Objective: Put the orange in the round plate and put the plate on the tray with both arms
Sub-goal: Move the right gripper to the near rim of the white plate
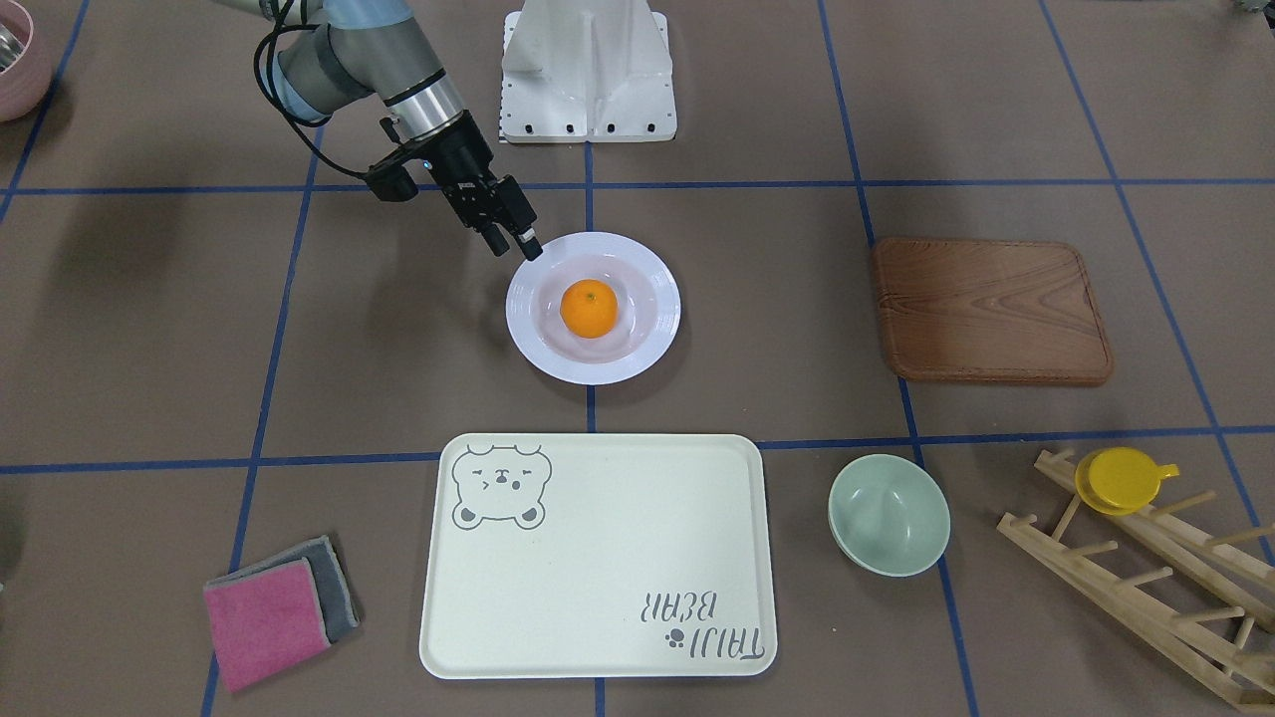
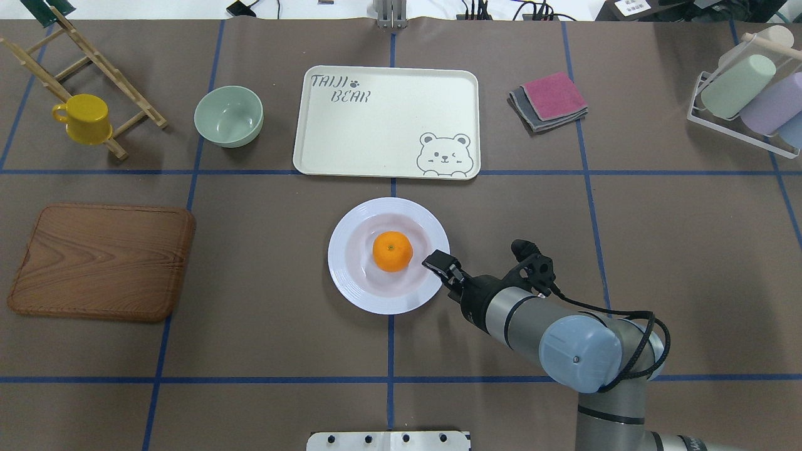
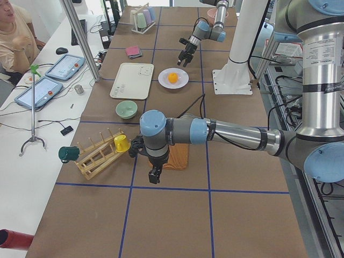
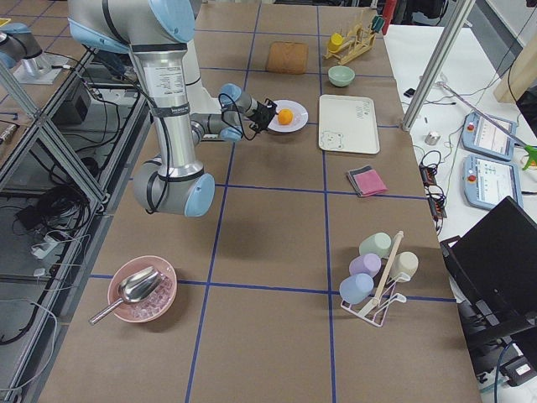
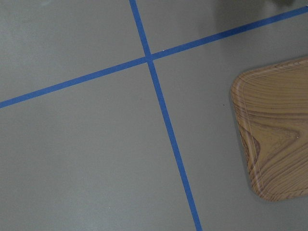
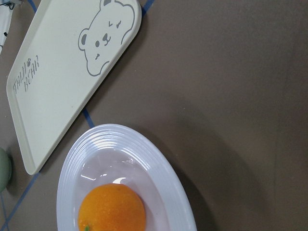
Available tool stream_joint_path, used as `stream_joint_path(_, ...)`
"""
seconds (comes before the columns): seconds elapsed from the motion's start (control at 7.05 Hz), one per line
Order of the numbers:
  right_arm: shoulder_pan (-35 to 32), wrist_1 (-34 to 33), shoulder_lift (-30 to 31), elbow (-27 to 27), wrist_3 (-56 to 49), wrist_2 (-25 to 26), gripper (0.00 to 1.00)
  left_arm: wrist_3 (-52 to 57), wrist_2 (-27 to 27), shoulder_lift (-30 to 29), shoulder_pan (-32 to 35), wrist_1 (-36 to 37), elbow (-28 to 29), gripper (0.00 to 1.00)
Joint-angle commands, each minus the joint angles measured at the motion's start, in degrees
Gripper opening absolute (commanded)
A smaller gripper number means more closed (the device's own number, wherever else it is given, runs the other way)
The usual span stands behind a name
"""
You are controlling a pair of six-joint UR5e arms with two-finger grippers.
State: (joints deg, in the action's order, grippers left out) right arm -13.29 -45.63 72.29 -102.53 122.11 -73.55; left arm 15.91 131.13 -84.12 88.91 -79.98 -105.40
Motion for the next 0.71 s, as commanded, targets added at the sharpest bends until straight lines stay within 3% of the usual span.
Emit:
stream_joint_path(0.0, 0.28, -0.17, -3.28, 4.24, 0.15, 0.42, 0.86, 0.00, 0.00, 0.00, 0.04, 0.00, 0.01, 0.99)
stream_joint_path(0.28, 0.19, -0.34, -3.91, 5.58, -0.20, 0.42, 0.82, 0.00, 0.00, 0.00, -0.05, 0.00, 0.10, 0.99)
stream_joint_path(0.43, -0.24, -0.34, -4.78, 5.93, 0.23, 0.42, 0.67, 0.00, 0.17, 0.70, -0.05, 0.00, 0.02, 0.99)
stream_joint_path(0.57, -0.33, -0.34, -5.14, 6.63, 0.32, 0.42, 0.33, 0.00, 2.44, 0.79, -0.05, -0.09, 0.10, 0.99)
